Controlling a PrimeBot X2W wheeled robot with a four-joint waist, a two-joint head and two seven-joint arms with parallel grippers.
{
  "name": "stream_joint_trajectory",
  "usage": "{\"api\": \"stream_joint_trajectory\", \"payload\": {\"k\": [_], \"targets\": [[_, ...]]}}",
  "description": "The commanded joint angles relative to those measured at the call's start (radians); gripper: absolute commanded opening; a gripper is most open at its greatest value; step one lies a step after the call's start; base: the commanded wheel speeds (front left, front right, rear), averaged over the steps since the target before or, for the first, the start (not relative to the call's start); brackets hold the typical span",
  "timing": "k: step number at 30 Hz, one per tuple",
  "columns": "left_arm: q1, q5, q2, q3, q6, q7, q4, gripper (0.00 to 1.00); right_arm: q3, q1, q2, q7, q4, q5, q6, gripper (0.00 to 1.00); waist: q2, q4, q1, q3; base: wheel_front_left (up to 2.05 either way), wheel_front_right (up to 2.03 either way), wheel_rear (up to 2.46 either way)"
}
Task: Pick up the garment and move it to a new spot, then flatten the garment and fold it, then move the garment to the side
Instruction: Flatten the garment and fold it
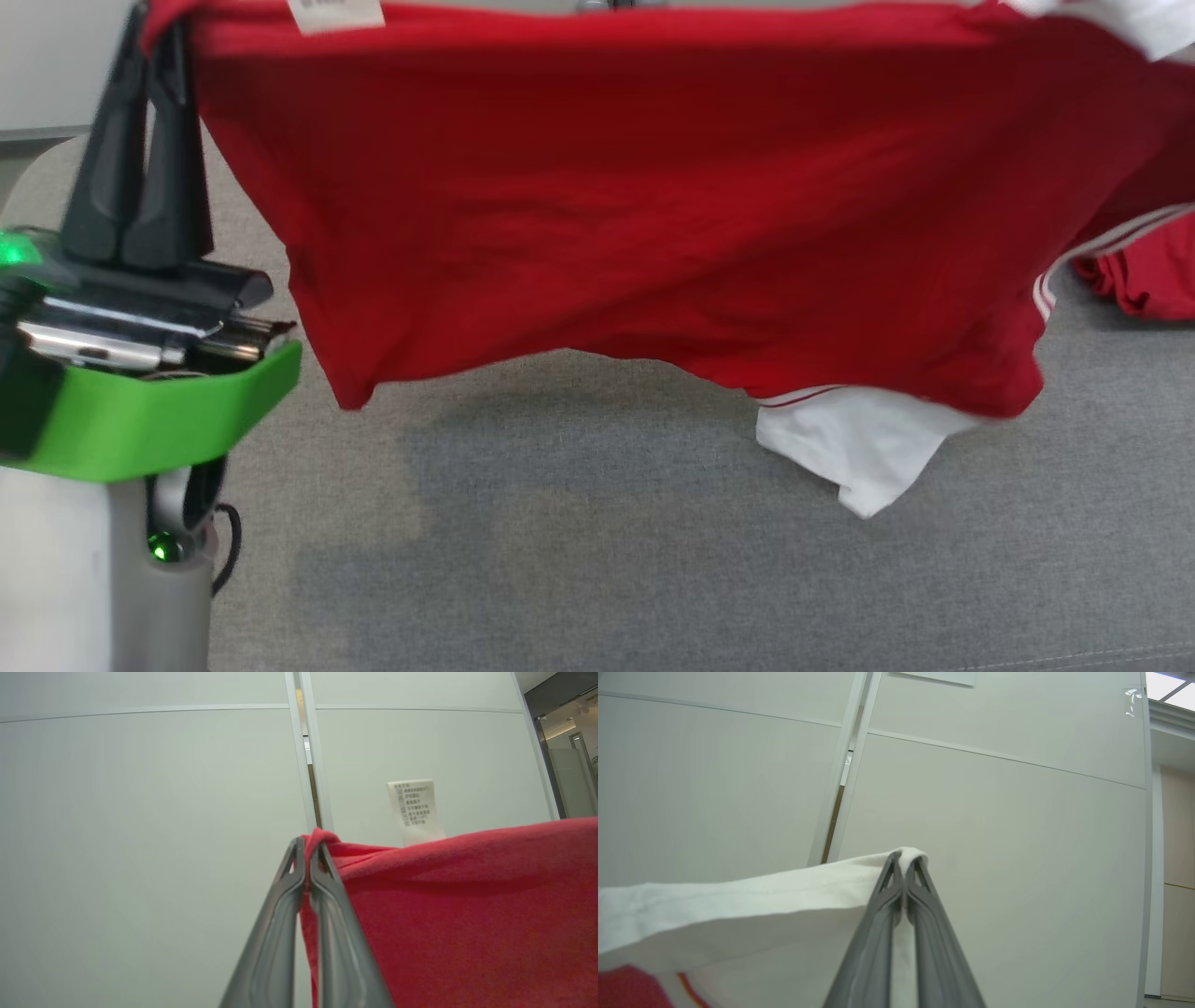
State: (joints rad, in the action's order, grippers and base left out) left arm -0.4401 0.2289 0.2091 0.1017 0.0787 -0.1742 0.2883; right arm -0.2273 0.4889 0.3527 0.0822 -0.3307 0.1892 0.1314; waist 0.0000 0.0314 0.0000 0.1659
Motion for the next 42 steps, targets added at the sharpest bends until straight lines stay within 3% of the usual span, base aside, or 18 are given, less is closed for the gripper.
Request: {"api": "stream_joint_trajectory", "payload": {"k": [1, 5, 10, 14, 18, 23, 31, 35, 42], "targets": [[-0.046, -0.006, 0.016, -0.009, -0.005, 0.020, 0.032, 0.00, -0.021, 0.042, 0.027, -0.018, -0.023, 0.009, -0.002, 0.00, 0.0000, 0.004, 0.0000, -0.012, 0.00, 0.00, 0.00], [-0.151, 0.000, 0.038, -0.039, -0.016, 0.077, 0.104, 0.00, -0.052, 0.148, 0.095, -0.073, -0.053, 0.040, -0.002, 0.00, 0.0000, 0.008, 0.0000, -0.018, 0.00, 0.00, 0.00], [-0.234, 0.033, 0.043, -0.048, -0.012, 0.129, 0.092, 0.00, -0.043, 0.237, 0.153, -0.127, 0.009, 0.084, -0.002, 0.00, 0.0000, 0.010, 0.0000, -0.010, 0.00, 0.00, 0.00], [-0.298, 0.076, 0.030, -0.030, 0.003, 0.146, -0.020, 0.00, 0.006, 0.297, 0.183, -0.141, 0.109, 0.115, -0.002, 0.00, 0.0000, 0.014, 0.0000, 0.019, 0.00, 0.00, 0.00], [-0.382, 0.112, 0.005, 0.014, 0.021, 0.138, -0.227, 0.00, 0.071, 0.367, 0.189, -0.121, 0.239, 0.139, -0.002, 0.00, 0.0000, 0.023, 0.0000, 0.054, 0.00, 0.00, 0.00], [-0.547, 0.121, -0.028, 0.046, 0.035, 0.059, -0.544, 0.00, 0.159, 0.515, 0.141, -0.064, 0.425, 0.144, -0.002, 0.00, 0.0000, 0.018, 0.0000, 0.083, 0.00, 0.00, 0.00], [-0.800, 0.160, -0.050, 0.009, 0.042, -0.071, -0.974, 0.00, 0.321, 0.772, 0.043, 0.068, 0.761, 0.130, -0.002, 0.00, 0.0000, -0.014, 0.0000, 0.097, 0.00, 0.00, 0.00], [-0.816, 0.150, -0.040, 0.022, 0.046, -0.082, -1.157, 0.00, 0.404, 0.804, -0.011, 0.093, 0.940, 0.143, -0.002, 0.00, 0.0000, -0.028, 0.0000, 0.110, 0.00, 0.00, 0.00], [-0.685, 0.167, -0.061, 0.019, 0.036, -0.089, -1.447, 0.00, 0.539, 0.686, -0.114, 0.123, 1.215, 0.201, -0.002, 0.00, 0.0000, -0.048, 0.0000, 0.142, 0.00, 0.00, 0.00]]}}
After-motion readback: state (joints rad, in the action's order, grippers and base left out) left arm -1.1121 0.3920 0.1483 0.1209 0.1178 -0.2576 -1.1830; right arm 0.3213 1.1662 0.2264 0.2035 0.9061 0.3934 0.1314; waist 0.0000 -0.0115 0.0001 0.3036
